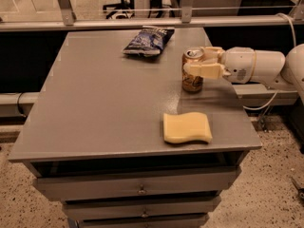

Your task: Place orange can upright

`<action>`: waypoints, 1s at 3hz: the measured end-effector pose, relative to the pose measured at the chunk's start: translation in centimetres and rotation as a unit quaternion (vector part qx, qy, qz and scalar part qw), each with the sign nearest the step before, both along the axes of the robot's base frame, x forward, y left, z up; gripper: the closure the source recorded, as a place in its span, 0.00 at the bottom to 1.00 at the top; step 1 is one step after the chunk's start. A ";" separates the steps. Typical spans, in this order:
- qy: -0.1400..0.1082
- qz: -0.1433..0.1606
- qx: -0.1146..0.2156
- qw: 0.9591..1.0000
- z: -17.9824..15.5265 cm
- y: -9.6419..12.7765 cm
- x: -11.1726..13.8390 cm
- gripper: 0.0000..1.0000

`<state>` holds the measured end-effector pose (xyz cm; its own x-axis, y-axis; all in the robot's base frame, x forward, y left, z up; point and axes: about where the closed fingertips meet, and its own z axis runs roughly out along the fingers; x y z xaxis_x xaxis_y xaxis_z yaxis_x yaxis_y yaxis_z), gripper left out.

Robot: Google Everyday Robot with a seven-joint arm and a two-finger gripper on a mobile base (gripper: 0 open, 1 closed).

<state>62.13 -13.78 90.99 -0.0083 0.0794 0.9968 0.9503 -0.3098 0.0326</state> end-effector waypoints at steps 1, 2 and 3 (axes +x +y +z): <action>0.000 -0.003 0.010 1.000 0.0 -0.6 0.0 0.12; 0.002 -0.012 0.010 1.000 0.1 -1.2 -0.1 0.00; -0.007 -0.026 -0.009 1.000 1.7 -2.3 -1.0 0.00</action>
Offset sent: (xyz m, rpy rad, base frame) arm -0.0050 -0.0292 0.0024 0.0055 -0.0238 -0.0603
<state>61.15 -16.08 92.71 -0.0180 0.0973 0.9951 0.9320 -0.3586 0.0519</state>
